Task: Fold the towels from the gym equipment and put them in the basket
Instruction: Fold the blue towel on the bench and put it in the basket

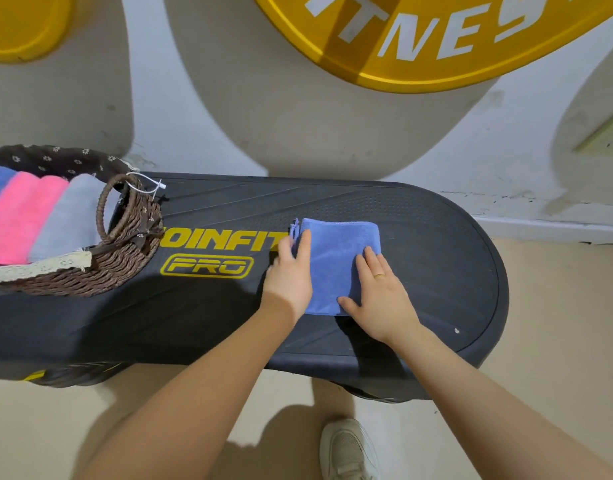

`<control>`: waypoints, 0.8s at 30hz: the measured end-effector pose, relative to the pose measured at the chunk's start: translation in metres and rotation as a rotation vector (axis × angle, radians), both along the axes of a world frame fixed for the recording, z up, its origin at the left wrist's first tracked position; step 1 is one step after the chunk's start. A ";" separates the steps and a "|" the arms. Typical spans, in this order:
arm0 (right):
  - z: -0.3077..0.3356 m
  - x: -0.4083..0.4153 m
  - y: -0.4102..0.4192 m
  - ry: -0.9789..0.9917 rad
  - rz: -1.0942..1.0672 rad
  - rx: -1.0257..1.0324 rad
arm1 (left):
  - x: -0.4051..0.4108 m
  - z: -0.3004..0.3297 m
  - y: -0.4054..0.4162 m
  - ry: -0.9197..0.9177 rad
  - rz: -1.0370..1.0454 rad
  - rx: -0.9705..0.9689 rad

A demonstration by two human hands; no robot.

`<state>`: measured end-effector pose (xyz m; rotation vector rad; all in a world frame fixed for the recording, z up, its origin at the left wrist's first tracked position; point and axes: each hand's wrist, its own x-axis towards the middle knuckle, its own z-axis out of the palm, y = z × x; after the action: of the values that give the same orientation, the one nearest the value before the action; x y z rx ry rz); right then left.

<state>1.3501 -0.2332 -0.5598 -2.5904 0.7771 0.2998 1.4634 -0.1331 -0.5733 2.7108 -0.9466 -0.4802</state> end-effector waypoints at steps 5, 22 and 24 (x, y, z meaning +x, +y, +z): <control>-0.004 0.003 0.004 0.023 0.003 0.013 | 0.004 -0.009 -0.014 -0.419 -0.524 -0.116; -0.035 0.063 -0.059 0.028 -0.109 -0.131 | 0.025 -0.036 -0.001 -0.193 -0.420 -0.154; -0.035 0.057 -0.055 0.014 -0.103 -0.149 | 0.027 -0.035 0.001 -0.117 -0.450 -0.121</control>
<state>1.4068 -0.2884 -0.5945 -2.6769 0.9682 0.2376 1.4901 -0.1318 -0.6086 2.4340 -1.5742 -0.3274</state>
